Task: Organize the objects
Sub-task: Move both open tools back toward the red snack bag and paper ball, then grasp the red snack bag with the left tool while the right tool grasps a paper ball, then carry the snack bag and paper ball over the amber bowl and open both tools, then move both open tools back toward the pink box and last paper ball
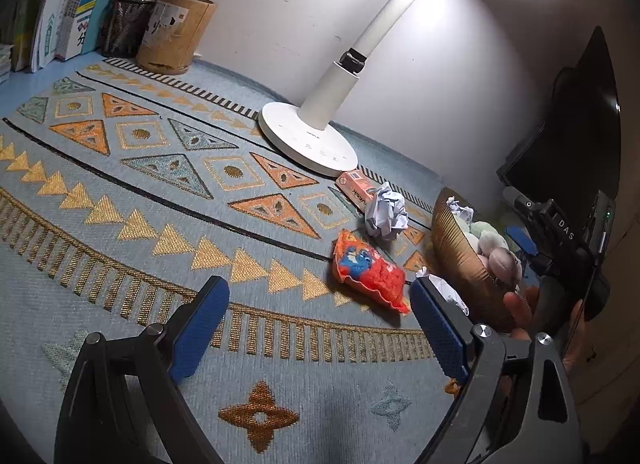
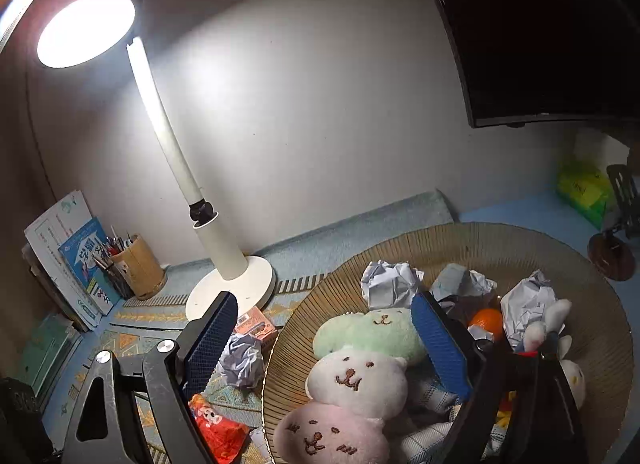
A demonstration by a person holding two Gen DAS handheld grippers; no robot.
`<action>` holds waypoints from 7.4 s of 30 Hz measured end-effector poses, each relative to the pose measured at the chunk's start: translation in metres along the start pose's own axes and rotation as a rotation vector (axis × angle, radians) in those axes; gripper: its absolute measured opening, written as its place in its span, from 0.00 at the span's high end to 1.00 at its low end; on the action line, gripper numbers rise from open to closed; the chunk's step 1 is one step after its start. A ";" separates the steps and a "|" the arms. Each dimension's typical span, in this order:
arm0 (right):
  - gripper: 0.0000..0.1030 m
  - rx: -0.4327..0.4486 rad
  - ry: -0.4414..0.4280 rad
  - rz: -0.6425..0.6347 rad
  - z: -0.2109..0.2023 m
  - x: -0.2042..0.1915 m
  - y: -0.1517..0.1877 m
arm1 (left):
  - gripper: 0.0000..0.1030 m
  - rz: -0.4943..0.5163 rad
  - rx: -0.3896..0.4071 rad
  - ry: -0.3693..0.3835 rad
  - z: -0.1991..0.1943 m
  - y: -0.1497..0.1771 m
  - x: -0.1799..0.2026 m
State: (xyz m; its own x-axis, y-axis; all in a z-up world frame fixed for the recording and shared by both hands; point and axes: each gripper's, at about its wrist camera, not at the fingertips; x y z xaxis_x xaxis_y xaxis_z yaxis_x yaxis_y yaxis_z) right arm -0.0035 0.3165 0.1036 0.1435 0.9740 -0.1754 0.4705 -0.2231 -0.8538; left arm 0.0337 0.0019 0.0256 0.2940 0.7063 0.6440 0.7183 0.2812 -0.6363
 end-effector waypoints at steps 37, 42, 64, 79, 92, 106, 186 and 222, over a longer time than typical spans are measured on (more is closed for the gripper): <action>0.43 -0.298 -0.007 -0.116 -0.010 -0.004 0.092 | 0.11 0.299 -0.212 -0.297 0.086 0.020 0.076; 0.46 -0.313 -0.037 -0.078 -0.008 0.003 0.091 | 0.11 0.352 -0.298 -0.384 0.115 0.022 0.078; 0.36 -0.335 -0.050 -0.123 -0.007 -0.007 0.095 | 0.11 0.127 -0.213 -0.277 0.074 -0.007 0.032; 0.64 -0.384 0.019 -0.340 0.025 -0.051 0.099 | 0.66 0.306 -0.250 -0.325 0.111 -0.001 0.061; 0.63 -0.317 0.010 -0.371 -0.050 -0.055 0.129 | 0.70 0.310 -0.198 -0.342 0.033 0.030 0.045; 0.54 -0.368 0.031 -0.383 -0.038 -0.055 0.140 | 0.67 0.276 -0.191 -0.367 0.035 0.034 0.043; 0.34 -0.188 0.065 -0.408 -0.051 -0.068 0.127 | 0.01 0.252 -0.011 -0.367 0.015 0.005 0.034; 0.61 -0.326 0.034 -0.023 0.015 -0.040 0.081 | 0.04 -0.005 -0.141 -0.152 0.161 -0.087 0.031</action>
State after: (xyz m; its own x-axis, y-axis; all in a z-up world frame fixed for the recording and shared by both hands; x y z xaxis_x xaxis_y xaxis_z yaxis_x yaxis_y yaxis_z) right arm 0.0159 0.2598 0.0346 0.1557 0.9782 -0.1371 0.7270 -0.2074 -0.6546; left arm -0.1211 0.1037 0.0331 0.1997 0.7979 0.5687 0.8038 0.1985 -0.5607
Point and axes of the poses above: each gripper's, at about its wrist camera, not at the fingertips, and z roughly the way its jaws point, x to its right, y to its underside, and after that the axes turned 12 degrees about y, right-handed
